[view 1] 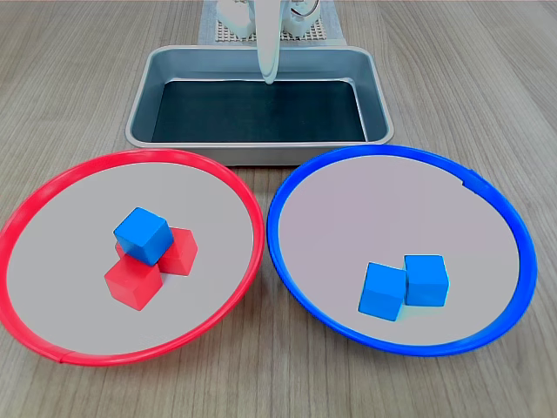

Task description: Relocate any blue block in the red dish to the blue dish, correcting any misplacements.

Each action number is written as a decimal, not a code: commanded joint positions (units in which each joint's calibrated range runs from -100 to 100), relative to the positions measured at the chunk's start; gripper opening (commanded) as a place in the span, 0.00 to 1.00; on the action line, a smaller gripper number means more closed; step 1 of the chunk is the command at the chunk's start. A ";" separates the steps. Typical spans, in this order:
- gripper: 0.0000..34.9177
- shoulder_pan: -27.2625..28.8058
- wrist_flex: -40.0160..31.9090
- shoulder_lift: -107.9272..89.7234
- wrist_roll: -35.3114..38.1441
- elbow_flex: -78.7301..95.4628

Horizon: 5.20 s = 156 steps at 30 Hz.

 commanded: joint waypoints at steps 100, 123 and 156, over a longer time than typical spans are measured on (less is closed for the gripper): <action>0.03 4.43 -15.30 54.24 6.01 -44.61; 0.43 13.84 -14.88 96.38 -1.61 -76.56; 0.47 12.71 -6.46 111.47 -7.91 -94.13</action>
